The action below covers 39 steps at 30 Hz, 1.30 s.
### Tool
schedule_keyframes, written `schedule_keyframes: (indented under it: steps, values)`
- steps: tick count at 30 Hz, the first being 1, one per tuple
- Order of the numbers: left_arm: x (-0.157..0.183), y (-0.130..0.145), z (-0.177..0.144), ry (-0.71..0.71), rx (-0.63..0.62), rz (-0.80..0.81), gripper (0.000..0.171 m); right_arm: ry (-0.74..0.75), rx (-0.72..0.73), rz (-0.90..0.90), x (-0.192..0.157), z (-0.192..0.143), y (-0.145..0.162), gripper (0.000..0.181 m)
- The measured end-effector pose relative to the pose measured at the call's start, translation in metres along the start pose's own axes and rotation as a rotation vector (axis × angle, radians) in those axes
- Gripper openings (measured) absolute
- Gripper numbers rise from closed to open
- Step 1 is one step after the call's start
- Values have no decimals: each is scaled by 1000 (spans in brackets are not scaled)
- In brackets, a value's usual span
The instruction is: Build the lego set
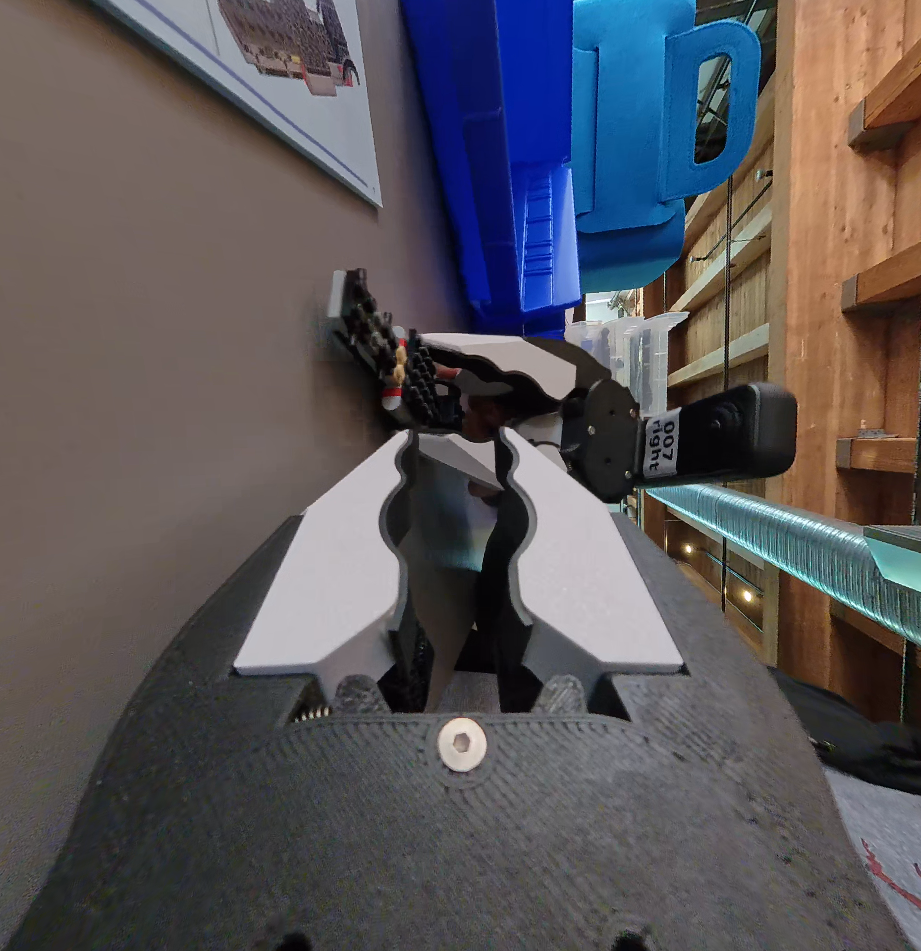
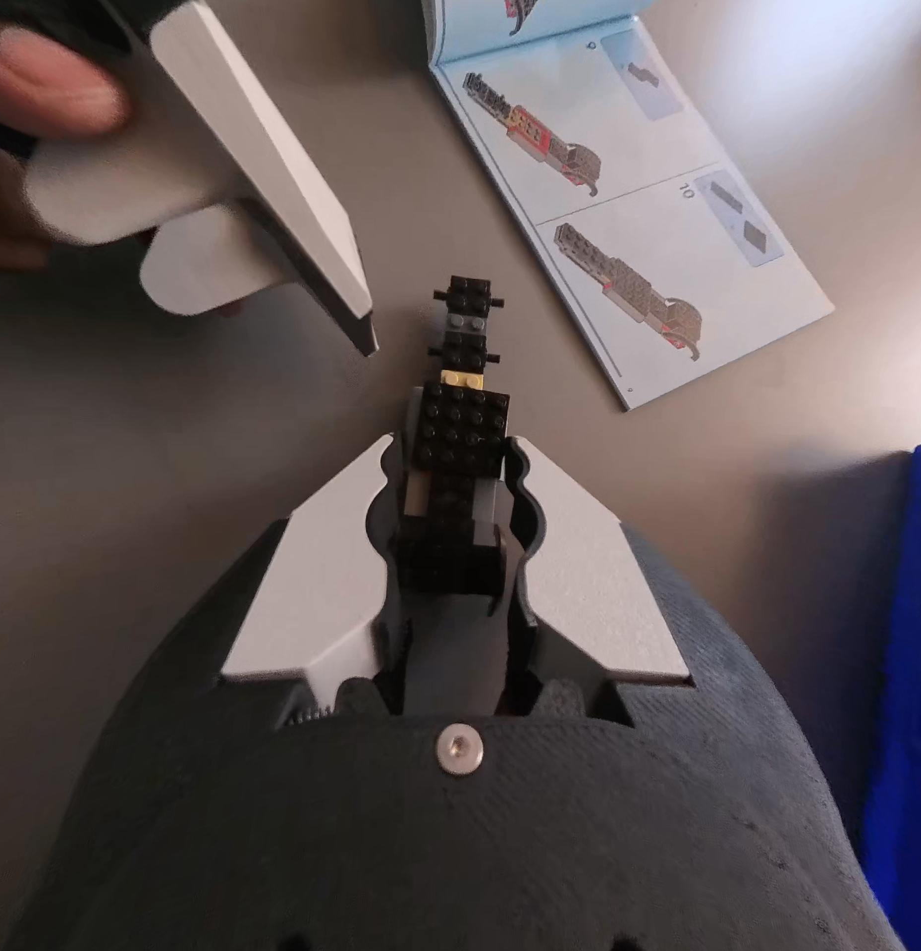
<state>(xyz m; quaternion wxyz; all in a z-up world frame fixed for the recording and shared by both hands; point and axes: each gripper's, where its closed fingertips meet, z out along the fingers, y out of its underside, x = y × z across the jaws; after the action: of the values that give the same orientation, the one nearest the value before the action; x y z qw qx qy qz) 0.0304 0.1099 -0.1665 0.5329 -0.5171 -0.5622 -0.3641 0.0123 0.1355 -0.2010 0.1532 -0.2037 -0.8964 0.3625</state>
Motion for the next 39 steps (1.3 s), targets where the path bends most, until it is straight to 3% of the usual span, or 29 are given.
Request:
schedule_keyframes:
  steps: [12,16,20,28,39]
  values:
    - [0,-12,16,-28,54,29,43,101,83,40,-1,-11,-30,43]
    - [3,-14,18,18,83,12,39,137,128,32,0,-16,-44,43]
    - [17,-19,16,109,124,30,16,189,164,28,3,-17,-49,42]
    - [32,-25,15,160,93,161,16,236,274,39,10,-26,-61,42]
    - [32,-28,18,164,64,115,16,301,311,1,14,-24,-64,42]
